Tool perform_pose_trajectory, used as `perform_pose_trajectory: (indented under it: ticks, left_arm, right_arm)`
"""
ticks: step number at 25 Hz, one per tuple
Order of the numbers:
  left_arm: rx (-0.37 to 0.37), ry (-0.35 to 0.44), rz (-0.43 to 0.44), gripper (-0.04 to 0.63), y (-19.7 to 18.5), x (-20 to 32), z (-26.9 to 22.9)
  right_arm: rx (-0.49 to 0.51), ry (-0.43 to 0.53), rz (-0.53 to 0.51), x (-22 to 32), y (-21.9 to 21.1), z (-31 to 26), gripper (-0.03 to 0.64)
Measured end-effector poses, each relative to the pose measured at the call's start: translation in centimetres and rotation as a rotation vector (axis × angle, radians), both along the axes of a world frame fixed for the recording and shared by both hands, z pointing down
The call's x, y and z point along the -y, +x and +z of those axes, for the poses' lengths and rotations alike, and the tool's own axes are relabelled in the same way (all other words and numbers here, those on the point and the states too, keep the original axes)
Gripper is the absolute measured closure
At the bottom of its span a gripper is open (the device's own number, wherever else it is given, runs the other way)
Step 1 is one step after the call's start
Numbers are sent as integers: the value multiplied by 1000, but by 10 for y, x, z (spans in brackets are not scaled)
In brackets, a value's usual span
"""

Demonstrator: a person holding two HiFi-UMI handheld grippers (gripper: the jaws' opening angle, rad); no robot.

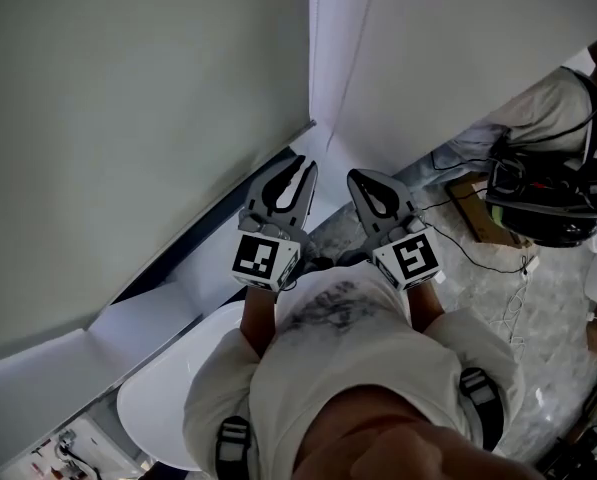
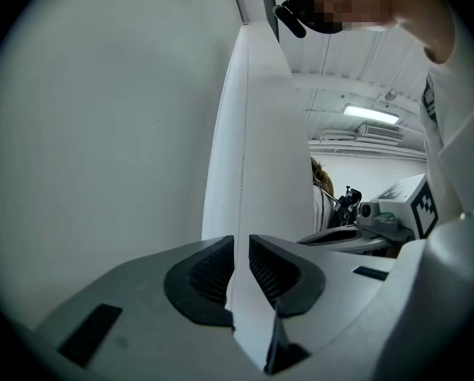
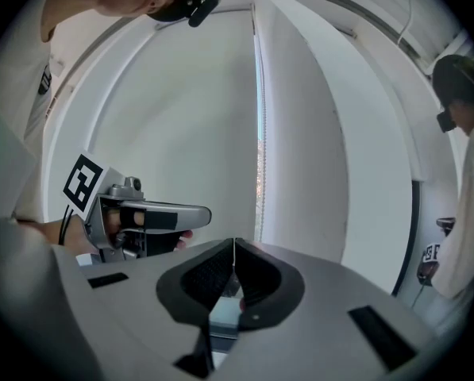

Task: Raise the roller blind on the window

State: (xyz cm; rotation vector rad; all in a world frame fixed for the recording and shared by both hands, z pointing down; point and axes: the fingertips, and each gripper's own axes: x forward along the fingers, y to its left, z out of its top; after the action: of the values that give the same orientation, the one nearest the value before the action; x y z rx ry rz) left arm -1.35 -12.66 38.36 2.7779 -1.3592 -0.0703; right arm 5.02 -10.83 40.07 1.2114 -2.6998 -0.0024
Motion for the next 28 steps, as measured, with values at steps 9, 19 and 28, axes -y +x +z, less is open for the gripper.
perform_pose_trajectory:
  ticks: [9,19,28]
  left_arm:
    - [-2,11,30,498,18,23,-7]
    - [5,19,4,470,17,52,-12]
    - [-13,29,62,457,34,67,-12]
  right_arm:
    - [-2,-6,-6,7,7,2,554]
    - [6,16,-55,12,-3,-7,554]
    - [8,6,-53,16,1,0,554]
